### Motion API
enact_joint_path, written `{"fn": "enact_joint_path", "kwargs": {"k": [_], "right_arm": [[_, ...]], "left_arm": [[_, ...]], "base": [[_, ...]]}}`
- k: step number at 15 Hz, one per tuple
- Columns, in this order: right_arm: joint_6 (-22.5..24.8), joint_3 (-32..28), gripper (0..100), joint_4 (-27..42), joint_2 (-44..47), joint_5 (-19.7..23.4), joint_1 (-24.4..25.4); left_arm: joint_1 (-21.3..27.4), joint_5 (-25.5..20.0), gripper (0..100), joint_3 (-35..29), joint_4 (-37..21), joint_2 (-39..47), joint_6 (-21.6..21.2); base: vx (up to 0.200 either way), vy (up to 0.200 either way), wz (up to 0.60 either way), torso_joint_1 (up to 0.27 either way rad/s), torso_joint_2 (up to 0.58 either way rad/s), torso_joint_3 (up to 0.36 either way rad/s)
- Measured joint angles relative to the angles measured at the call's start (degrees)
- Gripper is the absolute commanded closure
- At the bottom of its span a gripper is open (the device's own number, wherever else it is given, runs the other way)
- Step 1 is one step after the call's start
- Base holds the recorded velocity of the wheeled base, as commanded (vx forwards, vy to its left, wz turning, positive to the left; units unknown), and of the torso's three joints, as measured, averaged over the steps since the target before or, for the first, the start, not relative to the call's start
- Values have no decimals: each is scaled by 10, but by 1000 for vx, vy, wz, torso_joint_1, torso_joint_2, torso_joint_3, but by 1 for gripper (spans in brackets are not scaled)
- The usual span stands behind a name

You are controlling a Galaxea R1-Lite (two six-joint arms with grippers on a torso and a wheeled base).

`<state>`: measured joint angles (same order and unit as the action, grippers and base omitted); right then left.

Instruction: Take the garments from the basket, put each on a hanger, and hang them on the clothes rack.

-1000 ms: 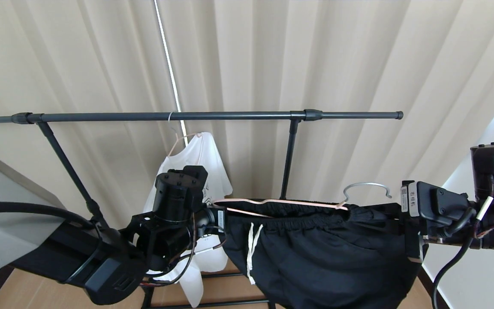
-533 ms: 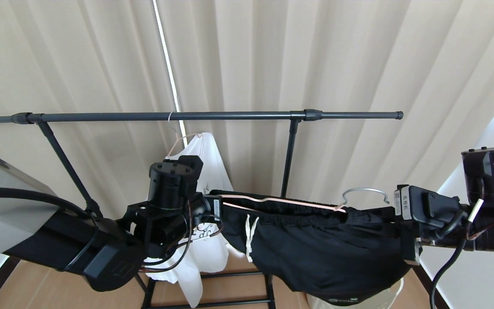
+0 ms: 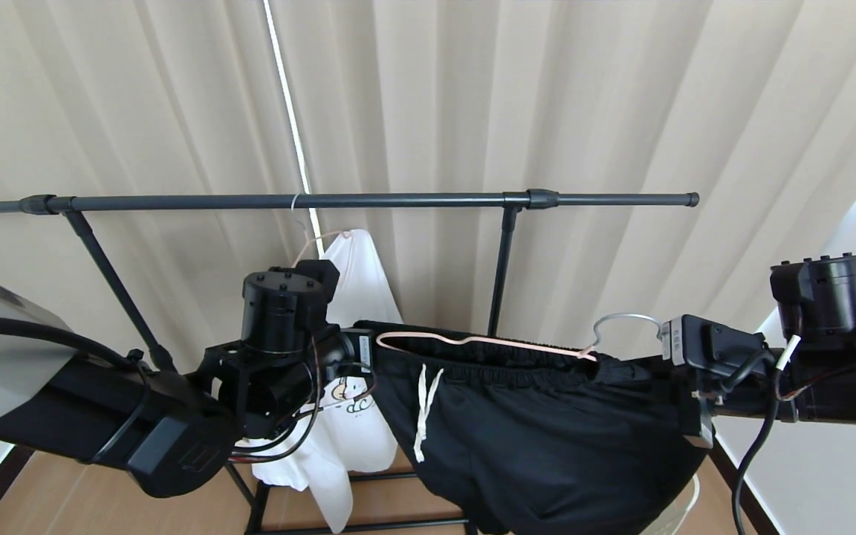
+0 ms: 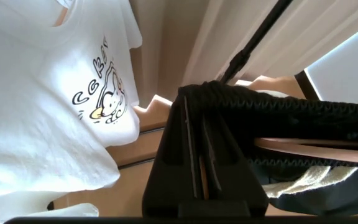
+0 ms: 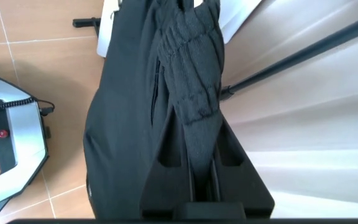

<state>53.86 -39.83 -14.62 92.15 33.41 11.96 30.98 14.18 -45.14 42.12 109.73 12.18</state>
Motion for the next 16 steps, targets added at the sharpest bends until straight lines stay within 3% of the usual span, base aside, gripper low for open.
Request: {"fn": "enact_joint_path", "kwargs": {"k": [5,13,16], "right_arm": [[0,-3,100,1,16,-4,0],[-1,-14,100,0,39,-51,0],[-2,-18,100,0,45,-87,0]], "left_arm": [[-2,0,100,-5,-22,-11,-8],[13,4,100,-86,-241,-56,-6],[26,4,100,-128,-316,-68,11]], "base": [[0,0,0,0,0,0],[0,0,0,0,0,0],[0,0,0,0,0,0]]}}
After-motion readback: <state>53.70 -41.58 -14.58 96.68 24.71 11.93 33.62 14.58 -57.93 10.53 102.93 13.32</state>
